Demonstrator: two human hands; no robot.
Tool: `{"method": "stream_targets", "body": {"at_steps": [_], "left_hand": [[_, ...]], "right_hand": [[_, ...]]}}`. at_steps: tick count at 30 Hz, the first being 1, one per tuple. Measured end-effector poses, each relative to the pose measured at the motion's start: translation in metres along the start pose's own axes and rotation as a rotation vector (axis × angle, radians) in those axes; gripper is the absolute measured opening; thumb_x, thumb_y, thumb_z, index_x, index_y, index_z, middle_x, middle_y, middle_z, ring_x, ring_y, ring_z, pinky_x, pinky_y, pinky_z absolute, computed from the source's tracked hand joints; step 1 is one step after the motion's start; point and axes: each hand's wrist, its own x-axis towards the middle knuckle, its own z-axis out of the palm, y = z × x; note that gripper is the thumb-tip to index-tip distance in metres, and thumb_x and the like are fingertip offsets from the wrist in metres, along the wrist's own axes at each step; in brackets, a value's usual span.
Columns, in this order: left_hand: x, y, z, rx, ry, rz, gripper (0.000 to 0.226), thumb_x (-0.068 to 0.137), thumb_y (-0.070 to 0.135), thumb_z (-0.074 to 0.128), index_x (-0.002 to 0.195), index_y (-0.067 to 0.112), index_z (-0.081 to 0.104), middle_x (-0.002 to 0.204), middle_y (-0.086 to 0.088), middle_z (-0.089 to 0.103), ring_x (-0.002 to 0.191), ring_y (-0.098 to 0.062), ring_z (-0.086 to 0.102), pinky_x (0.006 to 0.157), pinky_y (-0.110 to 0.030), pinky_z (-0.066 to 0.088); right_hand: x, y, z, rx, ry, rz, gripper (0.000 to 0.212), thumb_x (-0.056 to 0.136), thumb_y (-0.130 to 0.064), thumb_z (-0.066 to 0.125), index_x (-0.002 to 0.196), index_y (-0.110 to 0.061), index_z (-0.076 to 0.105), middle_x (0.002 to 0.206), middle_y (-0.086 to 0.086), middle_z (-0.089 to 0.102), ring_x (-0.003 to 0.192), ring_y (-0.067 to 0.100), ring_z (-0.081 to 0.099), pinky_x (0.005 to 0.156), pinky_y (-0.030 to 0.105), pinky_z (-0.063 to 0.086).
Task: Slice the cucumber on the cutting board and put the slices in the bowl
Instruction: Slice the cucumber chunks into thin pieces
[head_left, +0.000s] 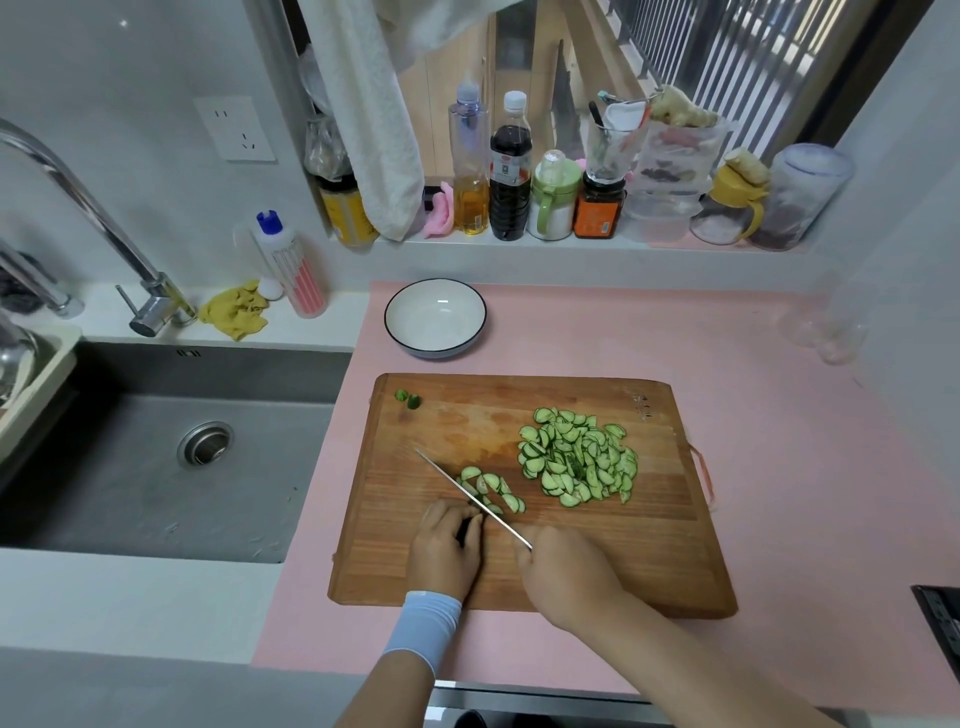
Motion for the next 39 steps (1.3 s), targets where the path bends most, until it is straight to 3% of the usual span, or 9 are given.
{"method": "stream_targets", "body": {"at_steps": [5, 10, 14, 18, 22, 25, 29, 34, 39], "left_hand": [[-0.001, 0.002, -0.001, 0.038, 0.008, 0.012, 0.02, 0.072, -0.002, 0.08, 0.071, 0.009, 0.064, 0.075, -0.002, 0.059, 0.076, -0.013, 0.05, 0.073, -0.016, 0.039], [-0.001, 0.003, -0.002, 0.038, 0.016, 0.016, 0.023, 0.072, -0.002, 0.081, 0.068, 0.009, 0.061, 0.073, -0.003, 0.057, 0.074, -0.014, 0.048, 0.072, -0.016, 0.038], [0.001, 0.006, -0.004, 0.024, 0.029, 0.034, 0.024, 0.071, -0.003, 0.082, 0.067, 0.009, 0.062, 0.072, -0.002, 0.058, 0.073, -0.011, 0.046, 0.073, -0.012, 0.034], [0.001, 0.004, -0.003, 0.009, 0.026, 0.025, 0.02, 0.072, -0.002, 0.083, 0.071, 0.01, 0.066, 0.074, 0.0, 0.059, 0.075, -0.009, 0.048, 0.076, -0.009, 0.036], [0.0, 0.002, -0.002, 0.003, 0.026, 0.033, 0.016, 0.073, 0.0, 0.082, 0.074, 0.011, 0.069, 0.076, 0.001, 0.061, 0.076, -0.008, 0.05, 0.078, -0.007, 0.036], [0.0, 0.0, 0.0, -0.007, 0.032, 0.036, 0.015, 0.075, 0.0, 0.081, 0.077, 0.011, 0.071, 0.078, 0.001, 0.062, 0.077, -0.011, 0.054, 0.077, -0.013, 0.041], [-0.001, 0.0, 0.0, -0.009, 0.035, 0.044, 0.012, 0.078, 0.002, 0.079, 0.079, 0.011, 0.071, 0.08, 0.001, 0.062, 0.078, -0.012, 0.056, 0.079, -0.012, 0.041], [-0.004, 0.001, 0.001, 0.0, 0.04, 0.048, 0.013, 0.076, 0.001, 0.079, 0.08, 0.01, 0.071, 0.082, 0.001, 0.061, 0.079, -0.013, 0.055, 0.079, -0.013, 0.042], [-0.005, 0.0, 0.001, 0.01, 0.058, 0.038, 0.012, 0.076, 0.003, 0.08, 0.079, 0.012, 0.072, 0.079, 0.002, 0.062, 0.078, -0.013, 0.056, 0.076, -0.019, 0.046]], "right_hand": [[-0.007, 0.005, 0.006, 0.01, 0.056, -0.042, 0.022, 0.101, -0.03, 0.041, 0.102, -0.027, 0.063, 0.093, 0.003, 0.069, 0.088, 0.028, 0.063, 0.067, 0.032, 0.042], [-0.018, 0.025, 0.008, 0.024, 0.06, -0.025, 0.026, 0.1, -0.035, 0.041, 0.084, -0.022, 0.056, 0.073, -0.004, 0.059, 0.069, 0.023, 0.057, 0.06, 0.034, 0.044], [-0.022, 0.034, 0.007, 0.059, 0.044, -0.026, 0.024, 0.099, -0.029, 0.043, 0.075, -0.024, 0.048, 0.062, -0.005, 0.05, 0.057, 0.013, 0.045, 0.049, 0.024, 0.031], [-0.02, 0.033, 0.006, 0.079, 0.024, -0.021, 0.031, 0.099, -0.028, 0.043, 0.068, -0.024, 0.044, 0.059, -0.005, 0.046, 0.051, 0.01, 0.039, 0.046, 0.023, 0.025], [-0.01, 0.028, 0.006, 0.123, 0.005, 0.001, 0.037, 0.099, -0.029, 0.044, 0.063, -0.024, 0.04, 0.059, -0.005, 0.048, 0.054, 0.014, 0.043, 0.048, 0.028, 0.029], [0.004, 0.02, 0.009, 0.096, -0.005, 0.015, 0.034, 0.098, -0.032, 0.044, 0.066, -0.021, 0.045, 0.066, -0.003, 0.055, 0.062, 0.022, 0.05, 0.05, 0.034, 0.032], [0.017, 0.013, 0.012, 0.062, 0.015, 0.038, 0.035, 0.097, -0.038, 0.043, 0.084, -0.014, 0.064, 0.08, 0.006, 0.068, 0.068, 0.027, 0.056, 0.059, 0.03, 0.039], [0.017, 0.013, 0.013, 0.06, 0.017, 0.04, 0.035, 0.097, -0.041, 0.043, 0.095, -0.018, 0.069, 0.084, 0.005, 0.07, 0.077, 0.028, 0.065, 0.062, 0.03, 0.046], [0.007, 0.012, 0.007, 0.061, 0.01, 0.004, 0.029, 0.097, -0.036, 0.042, 0.078, -0.026, 0.06, 0.082, 0.001, 0.066, 0.074, 0.027, 0.06, 0.061, 0.031, 0.038]]}}
